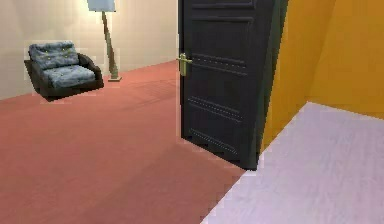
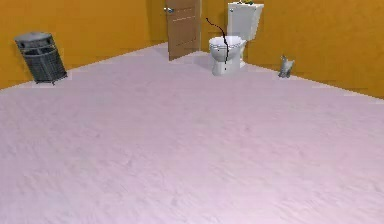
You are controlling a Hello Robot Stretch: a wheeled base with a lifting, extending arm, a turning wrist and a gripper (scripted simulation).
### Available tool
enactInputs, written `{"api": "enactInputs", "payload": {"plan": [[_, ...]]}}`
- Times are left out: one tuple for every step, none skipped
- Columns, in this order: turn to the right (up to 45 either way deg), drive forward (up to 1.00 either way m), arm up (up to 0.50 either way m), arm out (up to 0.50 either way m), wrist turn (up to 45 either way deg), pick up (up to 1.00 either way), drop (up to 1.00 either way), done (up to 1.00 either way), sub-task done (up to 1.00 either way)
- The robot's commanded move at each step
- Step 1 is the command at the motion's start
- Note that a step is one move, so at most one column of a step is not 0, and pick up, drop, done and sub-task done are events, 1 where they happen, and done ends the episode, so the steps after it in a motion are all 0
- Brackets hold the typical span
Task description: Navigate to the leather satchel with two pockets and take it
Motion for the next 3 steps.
{"api": "enactInputs", "payload": {"plan": [[0.0, 0.5, 0.0, 0.0, 0.0, 0.0, 0.0, 0.0, 0.0], [-36.0, 0.0, 0.0, 0.0, 0.0, 0.0, 0.0, 0.0, 0.0], [0.0, 1.0, 0.0, 0.0, 0.0, 0.0, 0.0, 0.0, 0.0]]}}
